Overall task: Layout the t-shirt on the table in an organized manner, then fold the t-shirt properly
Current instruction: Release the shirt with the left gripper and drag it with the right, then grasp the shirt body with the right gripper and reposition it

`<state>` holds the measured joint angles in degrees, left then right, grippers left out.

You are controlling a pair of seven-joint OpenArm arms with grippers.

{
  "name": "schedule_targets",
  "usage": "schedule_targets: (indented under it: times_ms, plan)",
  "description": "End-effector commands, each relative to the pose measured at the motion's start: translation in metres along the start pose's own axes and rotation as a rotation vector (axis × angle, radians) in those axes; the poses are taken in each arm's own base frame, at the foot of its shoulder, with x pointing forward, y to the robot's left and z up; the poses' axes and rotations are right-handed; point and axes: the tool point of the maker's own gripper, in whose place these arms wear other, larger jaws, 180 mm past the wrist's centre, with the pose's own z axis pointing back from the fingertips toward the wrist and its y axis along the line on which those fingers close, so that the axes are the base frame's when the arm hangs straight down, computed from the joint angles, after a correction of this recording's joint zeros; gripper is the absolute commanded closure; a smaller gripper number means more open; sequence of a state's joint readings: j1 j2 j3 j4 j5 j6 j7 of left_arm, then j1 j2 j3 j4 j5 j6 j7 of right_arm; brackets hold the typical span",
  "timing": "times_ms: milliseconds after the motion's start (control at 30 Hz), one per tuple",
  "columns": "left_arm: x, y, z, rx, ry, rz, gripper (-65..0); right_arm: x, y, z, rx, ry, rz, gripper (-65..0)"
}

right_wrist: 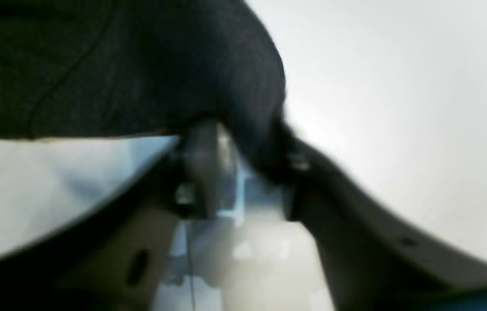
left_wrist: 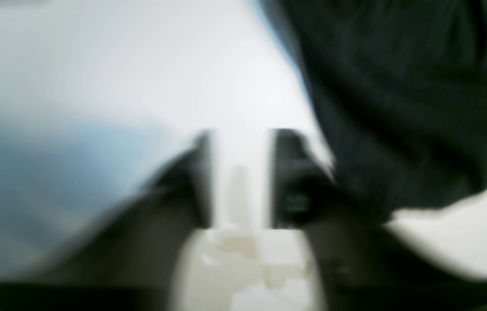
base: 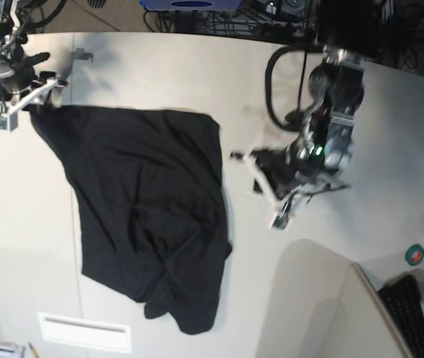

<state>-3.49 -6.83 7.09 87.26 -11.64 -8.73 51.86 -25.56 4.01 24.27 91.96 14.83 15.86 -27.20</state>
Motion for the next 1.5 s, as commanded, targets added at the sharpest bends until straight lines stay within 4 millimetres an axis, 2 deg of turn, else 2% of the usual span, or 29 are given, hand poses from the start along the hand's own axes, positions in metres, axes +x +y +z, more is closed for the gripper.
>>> schedule_targets:
  times_ms: [0, 100, 200, 300, 367, 400, 467, 533, 600, 700, 833, 967, 1000, 1133, 1233, 1300, 1400, 1467]
  plan:
    - [0.026, 0.006, -0.005, 0.014, -0.044, 0.007, 0.0, 0.016, -0.001, 0.006, -0.006, -0.061, -0.008, -31.2]
    - [0.051, -0.002, -0.031, 0.001, -0.054, 0.025, 0.0, 0.040, 0.001, 0.014, -0.021, -0.159, -0.051, -30.2]
    - [0.059, -0.016, -0.051, -0.010, -0.095, 0.033, 0.0, 0.070, 0.008, 0.022, -0.011, -0.286, -0.044, -29.9]
    - [0.051, -0.017, -0.059, 0.004, -0.108, 0.031, 0.0, 0.096, 0.027, 0.016, 0.038, -0.334, -0.006, -29.9]
    - [0.029, -0.011, -0.060, 0.018, -0.095, 0.053, 0.0, 0.111, 0.039, 0.011, 0.075, -0.346, 0.043, -28.8]
    - [0.017, 0.002, -0.058, 0.040, -0.085, 0.079, 0.0, 0.111, 0.048, 0.004, 0.102, -0.326, 0.064, -25.8]
    - [-0.012, 0.027, -0.049, 0.089, -0.065, 0.142, 0.0, 0.121, 0.061, -0.009, 0.139, -0.318, 0.099, -15.5]
    - [-0.042, 0.059, -0.031, 0.160, -0.054, 0.202, 0.0, 0.123, 0.073, -0.027, 0.174, -0.287, 0.120, 0.0]
    - [-0.070, 0.088, -0.008, 0.234, -0.044, 0.237, 0.0, 0.127, 0.089, -0.046, 0.210, -0.262, 0.125, 0.0]
    - [-0.100, 0.120, 0.028, 0.332, -0.047, 0.273, 0.0, 0.132, 0.109, -0.073, 0.250, -0.211, 0.134, 0.0]
    - [-0.124, 0.160, 0.073, 0.460, -0.067, 0.340, 0.0, 0.138, 0.122, -0.110, 0.271, -0.128, 0.129, 0.0]
    - [-0.134, 0.181, 0.101, 0.440, -0.151, 0.460, 0.0, 0.147, 0.118, -0.140, 0.255, -0.046, 0.080, 0.0]
    - [-0.137, 0.186, 0.105, 0.436, -0.166, 0.494, 0.0, 0.149, 0.112, -0.145, 0.244, -0.037, 0.070, 0.0]
    - [-0.140, 0.193, 0.113, 0.439, -0.188, 0.520, 0.0, 0.133, 0.078, -0.155, 0.123, -0.003, 0.012, 0.0]
    - [-0.141, 0.192, 0.112, 0.443, -0.178, 0.508, 0.0, 0.113, 0.041, -0.149, -0.010, 0.000, -0.019, 0.0]
    - [-0.141, 0.191, 0.111, 0.440, -0.178, 0.509, 0.0, 0.099, 0.026, -0.137, -0.069, -0.019, -0.037, 0.0]
    - [-0.137, 0.190, 0.109, 0.434, -0.185, 0.509, 0.0, 0.092, -0.011, -0.113, -0.192, -0.077, -0.127, 0.0]
    - [-0.131, 0.181, 0.101, 0.401, -0.180, 0.482, 0.0, 0.091, -0.029, -0.097, -0.255, -0.111, -0.162, 0.0]
